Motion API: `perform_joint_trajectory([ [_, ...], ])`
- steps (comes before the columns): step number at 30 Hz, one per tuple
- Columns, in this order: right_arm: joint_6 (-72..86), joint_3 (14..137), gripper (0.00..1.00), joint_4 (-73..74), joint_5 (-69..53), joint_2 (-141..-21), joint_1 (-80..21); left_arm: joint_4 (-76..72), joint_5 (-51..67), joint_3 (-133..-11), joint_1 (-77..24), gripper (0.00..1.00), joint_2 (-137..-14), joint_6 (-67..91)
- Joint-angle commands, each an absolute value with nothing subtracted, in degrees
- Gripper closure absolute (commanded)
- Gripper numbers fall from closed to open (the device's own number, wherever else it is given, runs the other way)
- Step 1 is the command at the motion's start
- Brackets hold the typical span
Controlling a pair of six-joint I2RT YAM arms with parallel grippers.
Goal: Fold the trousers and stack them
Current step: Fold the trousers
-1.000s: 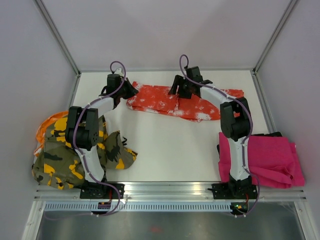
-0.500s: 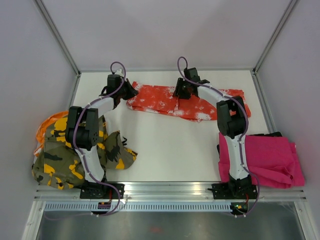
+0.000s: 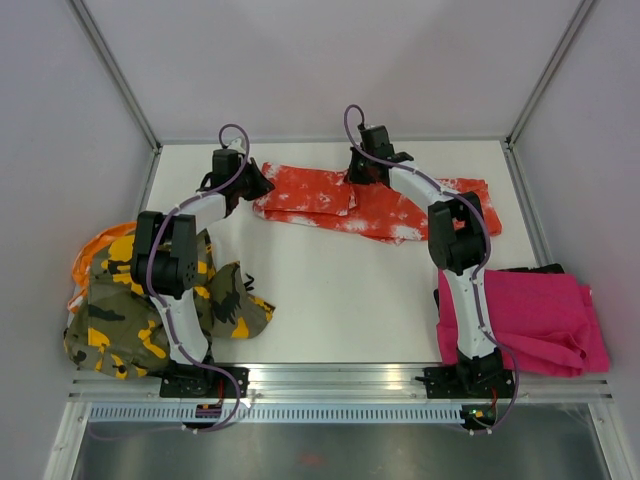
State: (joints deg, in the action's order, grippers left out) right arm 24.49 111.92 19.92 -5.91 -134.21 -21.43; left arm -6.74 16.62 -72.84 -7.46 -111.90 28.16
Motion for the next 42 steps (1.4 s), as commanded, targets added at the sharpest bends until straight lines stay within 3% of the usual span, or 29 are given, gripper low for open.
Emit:
perform_joint_trajectory([
  [1,22.15,111.71,1.0,17.05,-3.7,-132.1,-21.45,-7.12,17.23,-75.58,-7.12,0.98,-112.59,26.81],
  [8,25.75,106.88,0.99,17.05,-4.3,-133.16,-20.65,-5.9,17.14,-76.46,-6.59,0.98,-113.38,26.63],
  [10,26.71,106.09,0.9,17.93,-4.83,-132.98,-20.65,-4.4,16.44,-77.78,-5.98,0.96,-113.47,26.28],
  [11,26.98,105.82,0.71,18.36,-5.27,-132.8,-20.65,-2.92,16.17,-78.31,-5.8,0.93,-113.64,26.28],
  [13,26.9,105.82,0.49,19.16,-7.38,-132.19,-20.66,-1.76,15.13,-79.62,-5.54,0.79,-113.73,25.49],
  [14,26.72,105.82,0.35,19.42,-7.9,-131.67,-20.74,-1.32,14.51,-80.06,-5.45,0.6,-113.73,24.27],
  [17,24.62,106.43,0.27,21.26,-8.26,-127.37,-20.65,4.89,10.64,-82.78,-5.54,0.29,-114.52,23.03],
  [20,21.64,108.45,0.28,23.55,-8.17,-123.77,-20.48,8.87,8.79,-86.48,-5.45,0.14,-116.71,23.99],
  [22,20.4,109.86,0.35,25.48,-8.7,-122.35,-20.48,11.07,9.4,-88.41,-5.45,0.13,-118.81,24.96],
  [29,20.92,107.67,0.75,25.66,-13.53,-121.37,-21.35,14.23,10.19,-91.84,-5.45,0.15,-123.74,27.07],
  [31,21.27,106.44,0.81,25.23,-13.71,-121.9,-21.97,15.29,11.51,-92.9,-5.45,0.17,-124.71,27.07],
  [37,22.32,100.64,0.94,19.43,-11.17,-124.45,-23.55,15.38,15.63,-93.25,-5.45,0.3,-126.47,26.63],
  [40,21.28,99.85,0.99,18.72,-8.27,-126.91,-23.64,14.94,17.66,-93.34,-5.45,0.47,-126.83,26.81],
  [42,20.31,99.49,1.0,18.81,-7.74,-128.49,-23.55,13.72,18.1,-92.9,-5.45,0.73,-126.56,26.89],
])
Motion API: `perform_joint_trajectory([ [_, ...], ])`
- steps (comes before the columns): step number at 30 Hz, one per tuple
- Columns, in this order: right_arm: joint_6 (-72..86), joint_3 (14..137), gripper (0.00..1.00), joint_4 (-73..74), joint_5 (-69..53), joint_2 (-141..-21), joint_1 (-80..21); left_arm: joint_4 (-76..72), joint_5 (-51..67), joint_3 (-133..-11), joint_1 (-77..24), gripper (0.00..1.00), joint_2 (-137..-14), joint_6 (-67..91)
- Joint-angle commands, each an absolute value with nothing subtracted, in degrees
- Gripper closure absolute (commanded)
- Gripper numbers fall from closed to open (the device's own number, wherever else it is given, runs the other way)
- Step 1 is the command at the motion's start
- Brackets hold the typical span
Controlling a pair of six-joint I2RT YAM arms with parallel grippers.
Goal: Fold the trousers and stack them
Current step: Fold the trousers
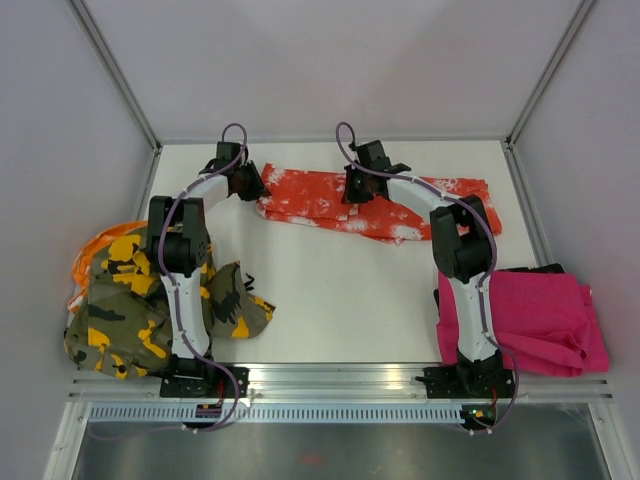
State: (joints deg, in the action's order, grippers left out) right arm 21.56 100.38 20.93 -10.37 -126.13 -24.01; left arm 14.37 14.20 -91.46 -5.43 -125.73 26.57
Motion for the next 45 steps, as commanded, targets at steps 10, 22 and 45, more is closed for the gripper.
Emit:
perform_joint_trajectory([
  [10,17.93,95.97,1.0,17.67,-3.42,-132.79,-28.2,12.92,5.2,-87.99,-4.75,0.98,-110.87,23.56],
  [22,28.21,116.27,0.91,15.56,-7.91,-142.74,-35.68,15.46,0.61,-86.3,-0.18,0.98,-94.66,17.76],
  [45,23.55,80.86,0.44,15.82,-6.23,-101.86,11.06,35.69,-37.77,-139.91,-40.85,0.98,-131.38,13.98],
])
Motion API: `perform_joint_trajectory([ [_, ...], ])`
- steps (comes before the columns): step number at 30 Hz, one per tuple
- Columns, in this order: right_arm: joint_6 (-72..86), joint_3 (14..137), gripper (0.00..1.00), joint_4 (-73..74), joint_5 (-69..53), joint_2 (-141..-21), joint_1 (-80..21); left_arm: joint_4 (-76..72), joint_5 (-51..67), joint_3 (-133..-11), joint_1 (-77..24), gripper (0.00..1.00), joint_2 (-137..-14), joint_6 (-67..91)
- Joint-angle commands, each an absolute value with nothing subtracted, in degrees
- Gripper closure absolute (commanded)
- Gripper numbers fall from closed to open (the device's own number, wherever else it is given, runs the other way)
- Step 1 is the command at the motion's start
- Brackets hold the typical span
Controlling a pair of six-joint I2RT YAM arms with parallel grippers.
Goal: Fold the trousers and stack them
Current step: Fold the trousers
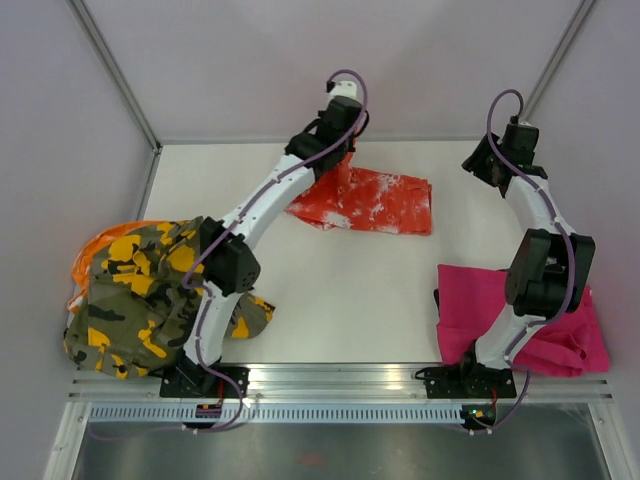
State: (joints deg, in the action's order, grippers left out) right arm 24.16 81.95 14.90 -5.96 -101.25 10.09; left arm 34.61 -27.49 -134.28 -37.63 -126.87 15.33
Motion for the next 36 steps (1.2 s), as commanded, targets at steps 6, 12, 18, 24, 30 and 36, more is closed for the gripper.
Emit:
perform_joint_trajectory([
  [6,25.22,75.25,0.44,12.4,-12.02,-98.45,12.39,20.07,-56.24,-144.4,-51.49,0.98,-143.51,-8.64],
  [12,28.56,68.2,0.44,5.98,-16.78,-95.36,12.83,7.49,-50.99,-144.32,-58.88,0.98,-145.63,-14.59],
  [18,30.06,68.38,0.42,4.92,-19.95,-95.36,14.15,6.33,-47.45,-143.97,-61.87,0.9,-149.41,-13.19],
  [24,32.78,68.47,0.38,2.73,-22.23,-96.59,16.43,11.32,-45.98,-142.74,-60.47,0.01,-144.42,-6.43],
  [30,34.45,70.93,0.34,2.2,-29.08,-97.56,17.31,25.04,-32.89,-134.14,-53.1,0.0,-130.27,12.11],
  [36,32.96,63.21,0.28,2.29,-28.66,-94.49,14.42,25.24,-12.07,-105.59,-44.4,0.06,-114.38,33.38],
])
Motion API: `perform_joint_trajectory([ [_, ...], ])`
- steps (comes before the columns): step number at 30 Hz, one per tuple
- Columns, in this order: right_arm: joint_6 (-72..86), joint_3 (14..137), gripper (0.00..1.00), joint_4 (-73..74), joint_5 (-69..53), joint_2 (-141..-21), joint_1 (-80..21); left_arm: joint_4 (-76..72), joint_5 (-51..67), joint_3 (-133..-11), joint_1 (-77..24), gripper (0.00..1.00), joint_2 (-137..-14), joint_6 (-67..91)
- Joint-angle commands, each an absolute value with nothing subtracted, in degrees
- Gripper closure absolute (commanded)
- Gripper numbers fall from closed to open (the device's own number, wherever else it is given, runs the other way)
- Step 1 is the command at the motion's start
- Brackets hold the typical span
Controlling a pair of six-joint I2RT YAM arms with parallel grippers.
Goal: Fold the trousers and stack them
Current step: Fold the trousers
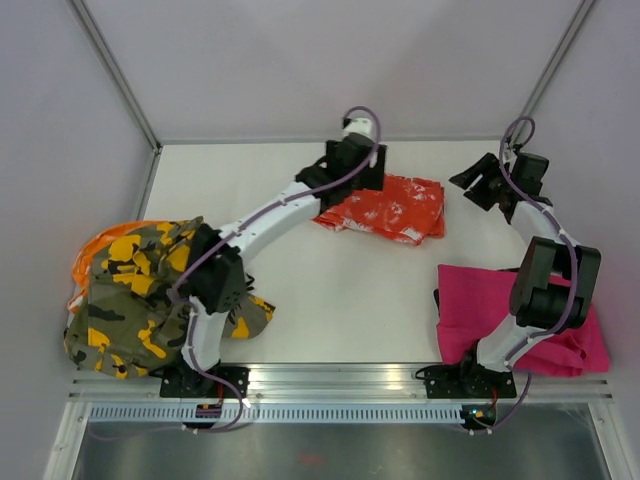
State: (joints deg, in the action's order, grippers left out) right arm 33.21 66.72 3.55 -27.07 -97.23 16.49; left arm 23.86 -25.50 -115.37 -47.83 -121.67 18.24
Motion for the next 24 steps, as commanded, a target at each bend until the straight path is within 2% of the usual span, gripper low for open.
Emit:
perform_joint_trajectory([
  [1,32.78,62.32,0.28,2.2,-28.39,-94.4,12.15,23.48,-12.13,-99.29,-44.04,0.06,-113.04,35.31],
  [5,31.9,60.12,0.28,2.11,-23.57,-96.32,5.39,16.73,-6.26,-86.18,-39.39,0.07,-107.94,39.63],
  [10,30.85,62.04,0.31,3.6,-16.45,-100.62,2.38,12.66,-3.51,-77.18,-34.55,0.08,-100.92,37.19],
  [14,28.22,66.0,0.31,10.26,-13.01,-102.3,1.5,12.48,-2.82,-73.92,-31.47,0.08,-97.21,34.63],
  [24,26.72,66.01,0.29,15.03,-7.12,-93.78,0.97,11.95,3.34,-72.07,-28.3,0.06,-96.94,30.77],
])
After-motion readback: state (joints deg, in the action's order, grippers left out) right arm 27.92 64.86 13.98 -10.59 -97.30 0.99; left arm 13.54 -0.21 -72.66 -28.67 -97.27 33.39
